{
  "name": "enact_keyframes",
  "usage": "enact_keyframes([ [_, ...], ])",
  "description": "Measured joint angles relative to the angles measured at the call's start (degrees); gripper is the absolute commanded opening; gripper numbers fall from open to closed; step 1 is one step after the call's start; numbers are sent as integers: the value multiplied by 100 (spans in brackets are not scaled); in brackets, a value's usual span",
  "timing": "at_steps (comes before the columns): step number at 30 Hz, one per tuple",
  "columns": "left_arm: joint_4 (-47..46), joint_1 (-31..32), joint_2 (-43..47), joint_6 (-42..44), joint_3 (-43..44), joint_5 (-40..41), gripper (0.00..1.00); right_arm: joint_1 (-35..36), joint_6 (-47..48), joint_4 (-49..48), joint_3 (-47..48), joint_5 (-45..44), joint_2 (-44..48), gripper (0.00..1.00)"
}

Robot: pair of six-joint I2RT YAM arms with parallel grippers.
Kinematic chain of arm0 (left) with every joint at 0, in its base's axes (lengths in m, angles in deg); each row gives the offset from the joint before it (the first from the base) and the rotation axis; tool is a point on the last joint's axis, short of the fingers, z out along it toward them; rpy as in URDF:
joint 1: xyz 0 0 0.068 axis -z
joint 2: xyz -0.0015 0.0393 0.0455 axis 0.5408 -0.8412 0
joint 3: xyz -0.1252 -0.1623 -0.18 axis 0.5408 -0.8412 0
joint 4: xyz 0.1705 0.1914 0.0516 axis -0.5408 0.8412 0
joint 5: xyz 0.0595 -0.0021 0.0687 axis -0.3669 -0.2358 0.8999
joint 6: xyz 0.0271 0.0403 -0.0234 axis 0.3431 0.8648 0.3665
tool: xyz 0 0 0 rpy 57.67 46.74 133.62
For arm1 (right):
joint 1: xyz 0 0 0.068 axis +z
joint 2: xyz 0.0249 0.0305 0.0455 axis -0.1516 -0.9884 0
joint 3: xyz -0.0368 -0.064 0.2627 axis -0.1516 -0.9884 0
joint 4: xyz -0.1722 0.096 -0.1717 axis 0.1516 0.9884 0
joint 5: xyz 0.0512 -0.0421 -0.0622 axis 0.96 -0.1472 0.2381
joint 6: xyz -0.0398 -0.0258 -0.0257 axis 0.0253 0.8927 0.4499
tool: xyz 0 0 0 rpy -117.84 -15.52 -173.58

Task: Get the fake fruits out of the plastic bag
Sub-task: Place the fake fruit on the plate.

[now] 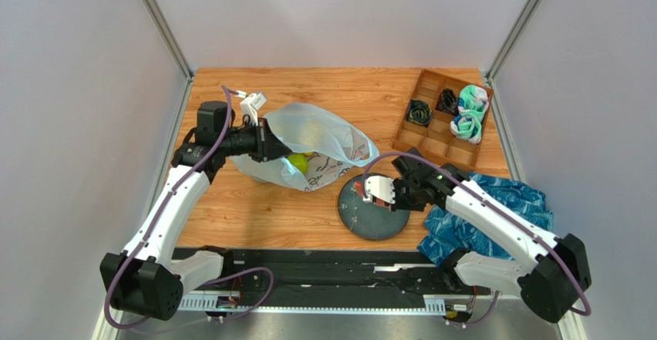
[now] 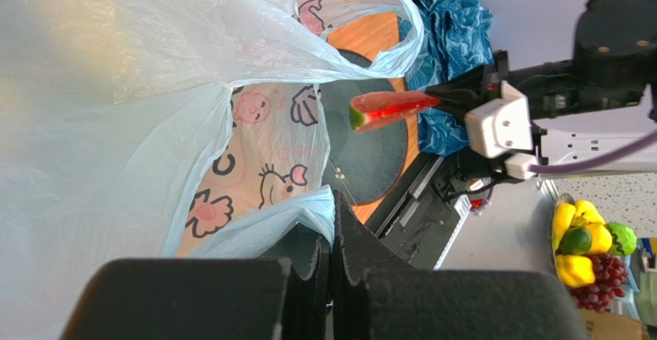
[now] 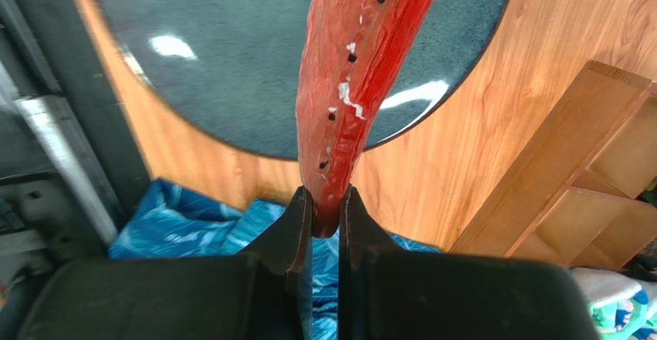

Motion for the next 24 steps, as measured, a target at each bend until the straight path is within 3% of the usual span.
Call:
enact_keyframes([
  [3, 22, -28, 7, 2, -2, 0, 0, -138, 105, -409, -83, -254, -411, 0],
  [5, 35, -70, 39, 13, -15, 0, 0, -221, 136, -706, -83, -358, -691, 9],
  [6, 44, -85, 63, 22, -28, 0, 0, -256, 160, -850, -83, -411, -831, 24],
  [7, 46, -111, 114, 39, -63, 2, 0, -282, 188, -968, -83, -450, -962, 73],
  [8, 55, -120, 155, 55, -96, 0, 0, -302, 212, -1043, -83, -481, -1064, 88],
  [10, 85, -151, 264, 92, -195, -2, 0, -310, 223, -1139, -81, -546, -1215, 99],
  [14, 136, -177, 380, 116, -363, -2, 0, -334, 216, -813, 175, -459, -1373, 99],
  [17, 157, -186, 433, 122, -448, -15, 0, -358, 153, -205, 953, 105, -1316, 93],
  [20, 205, -197, 551, 129, -557, -39, 0, -369, -122, -83, 1880, 850, -1150, 78],
  [21, 245, -210, 605, 155, -592, -57, 0, -361, -310, -166, 2175, 1106, -1097, 65],
  [24, 402, -271, 754, 282, -658, -98, 0, -254, -1088, -566, 2809, 1716, -1128, 43],
])
